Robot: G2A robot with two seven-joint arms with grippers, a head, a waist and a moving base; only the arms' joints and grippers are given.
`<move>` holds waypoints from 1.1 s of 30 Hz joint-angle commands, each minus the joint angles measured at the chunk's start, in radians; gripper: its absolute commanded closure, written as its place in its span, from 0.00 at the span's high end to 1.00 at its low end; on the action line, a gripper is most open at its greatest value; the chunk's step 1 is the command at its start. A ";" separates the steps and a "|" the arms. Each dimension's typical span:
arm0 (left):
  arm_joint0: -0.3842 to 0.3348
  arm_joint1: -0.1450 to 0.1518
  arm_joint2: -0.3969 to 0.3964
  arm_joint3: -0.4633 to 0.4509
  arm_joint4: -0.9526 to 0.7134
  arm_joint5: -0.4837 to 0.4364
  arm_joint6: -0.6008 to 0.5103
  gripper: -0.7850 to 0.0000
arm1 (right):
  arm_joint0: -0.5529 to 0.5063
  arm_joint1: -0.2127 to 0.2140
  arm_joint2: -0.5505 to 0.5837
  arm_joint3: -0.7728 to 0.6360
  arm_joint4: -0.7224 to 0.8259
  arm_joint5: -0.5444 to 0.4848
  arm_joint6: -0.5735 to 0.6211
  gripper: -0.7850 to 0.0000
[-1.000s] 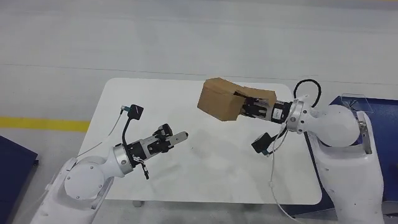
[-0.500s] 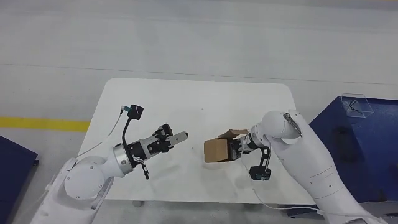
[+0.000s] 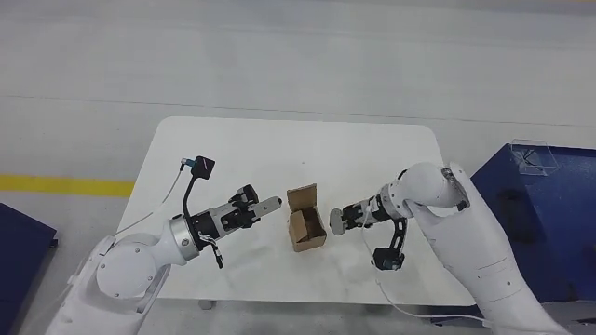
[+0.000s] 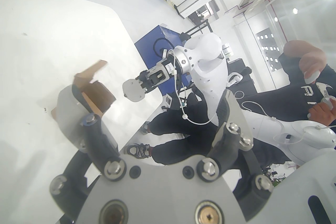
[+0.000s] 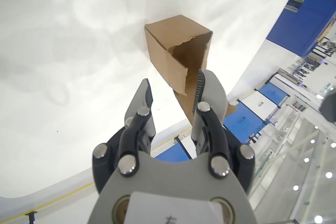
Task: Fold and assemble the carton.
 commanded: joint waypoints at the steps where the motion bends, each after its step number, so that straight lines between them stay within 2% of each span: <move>1: 0.000 0.000 0.000 0.000 0.000 0.000 0.000 1.00 | -0.049 0.016 0.092 -0.065 0.021 0.073 0.027 0.01; 4: 0.000 0.000 0.000 0.000 0.000 0.000 0.000 1.00 | -0.132 0.036 0.221 -0.142 -0.002 0.272 0.171 0.00; 7: 0.000 0.000 0.000 0.000 0.000 0.000 0.000 1.00 | -0.229 0.048 0.329 -0.191 -0.067 0.558 0.460 0.00; 11: 0.000 0.000 0.000 0.000 0.000 0.000 0.000 1.00 | -0.325 0.057 0.408 -0.196 -0.316 0.892 0.828 0.00; 13: 0.000 0.000 0.000 0.000 0.000 0.000 0.000 1.00 | -0.346 0.057 0.421 -0.173 -0.492 1.002 1.019 0.00; 16: 0.000 0.000 0.000 0.000 0.000 0.000 0.000 1.00 | -0.354 0.055 0.413 -0.131 -0.750 1.077 1.301 0.00; 18: 0.000 0.000 0.000 0.000 0.000 0.000 0.000 1.00 | -0.348 0.054 0.391 -0.094 -0.919 1.079 1.489 0.00; 20: 0.000 0.000 0.000 0.000 0.000 0.000 0.000 1.00 | -0.336 0.050 0.364 -0.027 -1.005 1.060 1.648 0.00; 21: 0.000 0.000 0.000 0.000 0.000 0.000 0.000 1.00 | -0.329 0.046 0.349 0.018 -0.989 1.056 1.703 0.00; 22: 0.000 0.000 0.000 0.000 0.000 0.000 0.000 1.00 | -0.329 0.046 0.349 0.018 -0.989 1.056 1.703 0.28; 23: 0.000 0.000 0.000 0.000 0.000 0.000 0.000 1.00 | -0.329 0.046 0.349 0.018 -0.989 1.056 1.703 0.93; 33: 0.000 0.000 0.000 0.000 0.000 0.000 0.000 1.00 | -0.329 0.046 0.349 0.018 -0.989 1.056 1.703 0.93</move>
